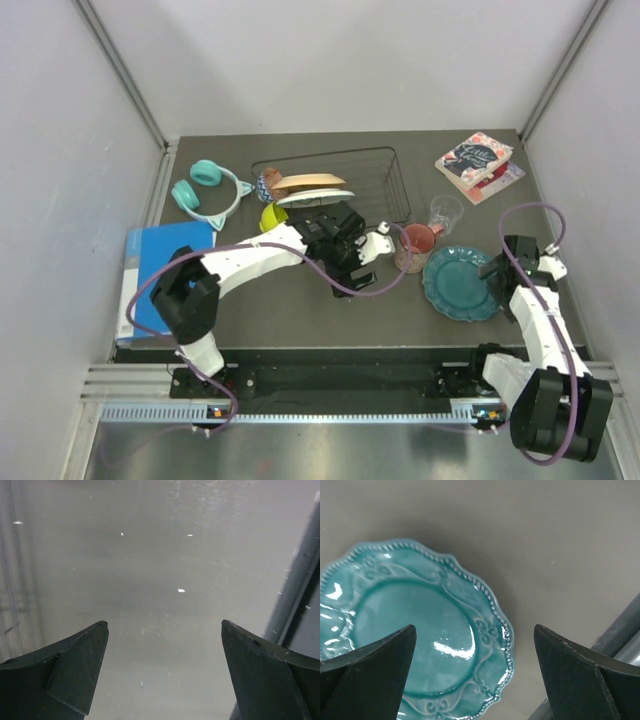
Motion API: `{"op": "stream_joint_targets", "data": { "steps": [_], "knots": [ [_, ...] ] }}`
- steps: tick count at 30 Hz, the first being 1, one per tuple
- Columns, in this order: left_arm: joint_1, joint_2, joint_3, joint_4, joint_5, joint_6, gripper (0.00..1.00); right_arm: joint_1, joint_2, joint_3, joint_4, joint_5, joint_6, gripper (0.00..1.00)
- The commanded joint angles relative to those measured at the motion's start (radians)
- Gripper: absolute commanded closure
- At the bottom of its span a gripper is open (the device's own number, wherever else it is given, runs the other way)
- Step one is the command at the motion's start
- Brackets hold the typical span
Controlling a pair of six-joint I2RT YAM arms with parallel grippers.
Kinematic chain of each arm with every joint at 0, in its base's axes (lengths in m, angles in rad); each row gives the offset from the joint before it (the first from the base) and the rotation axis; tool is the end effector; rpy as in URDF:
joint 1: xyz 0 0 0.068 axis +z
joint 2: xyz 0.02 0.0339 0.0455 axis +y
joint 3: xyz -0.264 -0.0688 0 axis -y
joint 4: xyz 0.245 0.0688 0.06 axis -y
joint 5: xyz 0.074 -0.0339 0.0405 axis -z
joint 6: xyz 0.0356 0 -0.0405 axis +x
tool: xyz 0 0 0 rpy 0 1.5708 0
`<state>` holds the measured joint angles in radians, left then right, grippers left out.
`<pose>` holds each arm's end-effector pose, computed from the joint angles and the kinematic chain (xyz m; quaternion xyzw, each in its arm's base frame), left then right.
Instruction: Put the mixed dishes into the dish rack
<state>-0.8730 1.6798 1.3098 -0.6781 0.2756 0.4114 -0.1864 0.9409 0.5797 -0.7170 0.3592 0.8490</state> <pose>0.2193 -0.2766 0.2495 0.6016 0.7450 -0.1877 0.2188 0.1605 -0.0430 0.2018 0.5101 0.8076 -0.0858 0.2832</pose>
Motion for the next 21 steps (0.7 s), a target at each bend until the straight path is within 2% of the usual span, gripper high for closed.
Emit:
{"op": "stream_joint_targets", "data": {
  "steps": [1,7,10,18,19,21],
  "knots": [
    [0.002,0.090,0.081,0.069,0.019,0.011,0.01,-0.025,0.009,-0.049,0.091,-0.120,0.025,0.00],
    [0.000,0.184,0.135,0.098,0.059,-0.025,0.01,-0.027,0.010,-0.152,0.131,-0.189,0.067,0.02],
    [0.000,0.219,0.172,0.097,0.063,-0.031,0.01,-0.027,-0.001,-0.181,0.151,-0.198,0.068,0.06],
    [0.000,0.227,0.184,0.091,0.045,-0.014,0.01,-0.027,-0.011,-0.224,0.203,-0.235,0.096,0.23],
    [0.002,0.221,0.177,0.088,0.040,-0.011,0.01,-0.027,-0.011,-0.231,0.215,-0.244,0.110,0.33],
    [0.003,0.210,0.166,0.088,0.031,-0.006,0.01,-0.027,-0.019,-0.239,0.237,-0.264,0.113,0.42]
  ]
}}
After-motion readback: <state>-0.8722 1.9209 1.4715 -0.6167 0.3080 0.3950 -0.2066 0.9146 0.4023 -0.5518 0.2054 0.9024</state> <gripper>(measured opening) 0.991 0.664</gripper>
